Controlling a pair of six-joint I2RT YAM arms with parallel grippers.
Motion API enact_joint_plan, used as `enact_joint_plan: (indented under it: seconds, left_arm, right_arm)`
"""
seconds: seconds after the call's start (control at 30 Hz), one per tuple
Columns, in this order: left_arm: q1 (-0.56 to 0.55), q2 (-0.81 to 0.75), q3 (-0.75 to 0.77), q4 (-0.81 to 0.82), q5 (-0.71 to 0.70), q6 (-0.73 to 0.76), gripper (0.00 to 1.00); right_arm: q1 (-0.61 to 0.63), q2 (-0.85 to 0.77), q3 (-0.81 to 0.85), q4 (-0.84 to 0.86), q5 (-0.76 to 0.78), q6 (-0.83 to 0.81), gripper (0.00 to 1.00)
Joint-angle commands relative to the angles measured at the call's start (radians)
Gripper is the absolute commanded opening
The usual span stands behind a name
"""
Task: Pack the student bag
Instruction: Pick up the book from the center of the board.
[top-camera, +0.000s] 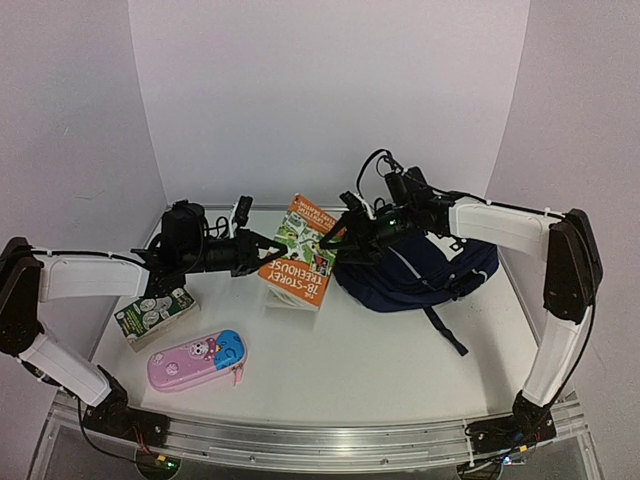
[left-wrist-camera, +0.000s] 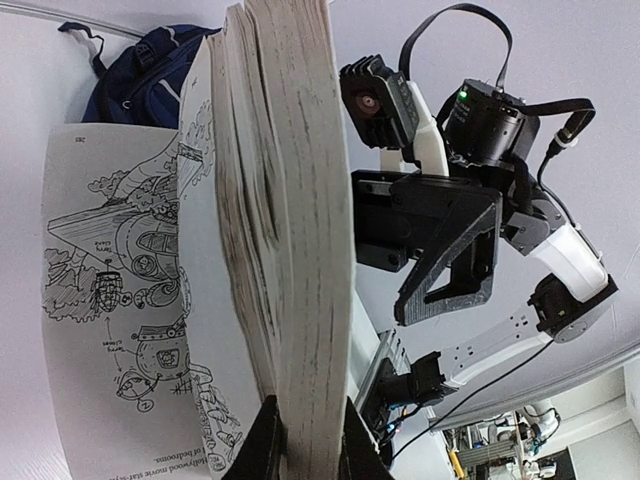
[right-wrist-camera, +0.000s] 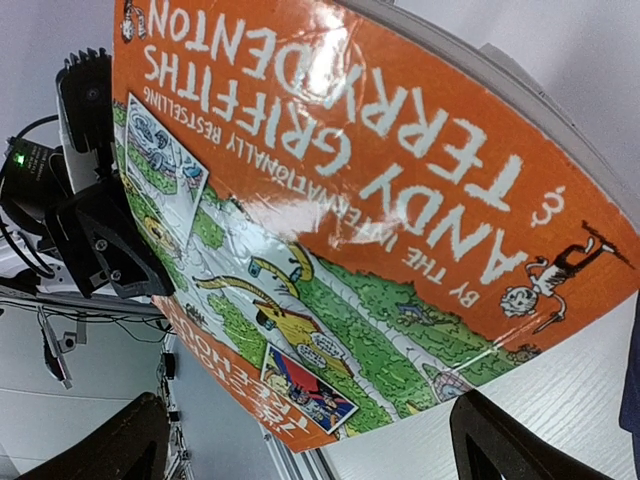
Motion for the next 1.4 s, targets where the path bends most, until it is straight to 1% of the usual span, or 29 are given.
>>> enact_joint_plan:
  seconds: [0.0, 0.17, 0.27, 0.3, 0.4, 0.47, 0.5, 0.57, 0.67, 0.73, 0.77, 0.9, 0.97, 1.0, 1.07, 1.13, 1.23, 1.37]
  left_arm:
    - [-0.018, -0.075, 0.062, 0.186, 0.061, -0.003, 0.0]
    - [-0.026, -0.051, 0.055, 0.238, 0.067, -0.035, 0.0]
    - [-0.039, -0.01, 0.056, 0.285, 0.082, -0.061, 0.0]
    - [-0.041, 0.005, 0.059, 0.296, 0.089, -0.069, 0.0]
    - [-0.046, 0.031, 0.069, 0.308, 0.093, -0.083, 0.0]
    - [-0.046, 0.035, 0.081, 0.276, 0.078, -0.074, 0.0]
    - [-0.045, 0.034, 0.088, 0.258, 0.069, -0.068, 0.0]
    - [-0.046, 0.029, 0.095, 0.216, 0.043, -0.061, 0.04]
    - [-0.045, 0.004, 0.095, 0.137, -0.042, -0.042, 0.18]
    - [-0.045, -0.034, 0.096, 0.036, -0.158, -0.022, 0.34]
    - [-0.045, -0.052, 0.094, -0.013, -0.201, -0.014, 0.43]
    - [-0.045, -0.139, 0.049, -0.092, -0.369, -0.025, 0.76]
    - [-0.045, -0.18, 0.009, -0.085, -0.419, -0.045, 0.93]
    - [-0.045, -0.194, -0.016, -0.066, -0.432, -0.06, 0.99]
    - [-0.045, -0.212, -0.064, 0.001, -0.445, -0.099, 1.0]
    - [-0.047, -0.202, -0.126, 0.113, -0.441, -0.148, 1.0]
    - [-0.058, -0.153, -0.197, 0.289, -0.44, -0.204, 1.0]
    - [-0.1, -0.079, -0.234, 0.514, -0.464, -0.224, 1.0]
  right_arm:
    - [-0.02, -0.062, -0.014, 0.037, 0.004, 0.004, 0.98]
    - [-0.02, -0.063, -0.028, 0.036, 0.016, 0.002, 0.98]
    - [-0.02, -0.07, -0.02, 0.041, -0.02, 0.002, 0.98]
    - [-0.02, -0.071, -0.015, 0.048, -0.043, 0.009, 0.96]
    - [-0.02, -0.08, -0.018, 0.098, -0.096, 0.053, 0.87]
    - [-0.02, -0.091, -0.027, 0.12, -0.11, 0.071, 0.75]
    - [-0.02, -0.1, -0.032, 0.129, -0.115, 0.074, 0.66]
    - [-0.02, -0.111, -0.04, 0.136, -0.116, 0.08, 0.54]
    - [-0.02, -0.124, -0.046, 0.138, -0.114, 0.083, 0.35]
    - [-0.022, -0.135, -0.046, 0.138, -0.105, 0.083, 0.23]
    - [-0.023, -0.139, -0.043, 0.138, -0.1, 0.084, 0.19]
    - [-0.042, -0.146, -0.01, 0.141, -0.08, 0.099, 0.03]
    - [-0.059, -0.145, 0.02, 0.149, -0.062, 0.116, 0.0]
    - [-0.07, -0.147, 0.034, 0.164, -0.05, 0.134, 0.0]
    - [-0.089, -0.154, 0.051, 0.219, -0.017, 0.187, 0.0]
    - [-0.098, -0.163, 0.051, 0.325, 0.017, 0.264, 0.0]
    - [-0.105, -0.16, 0.047, 0.476, 0.041, 0.399, 0.0]
    - [-0.113, -0.144, 0.006, 0.66, 0.08, 0.57, 0.0]
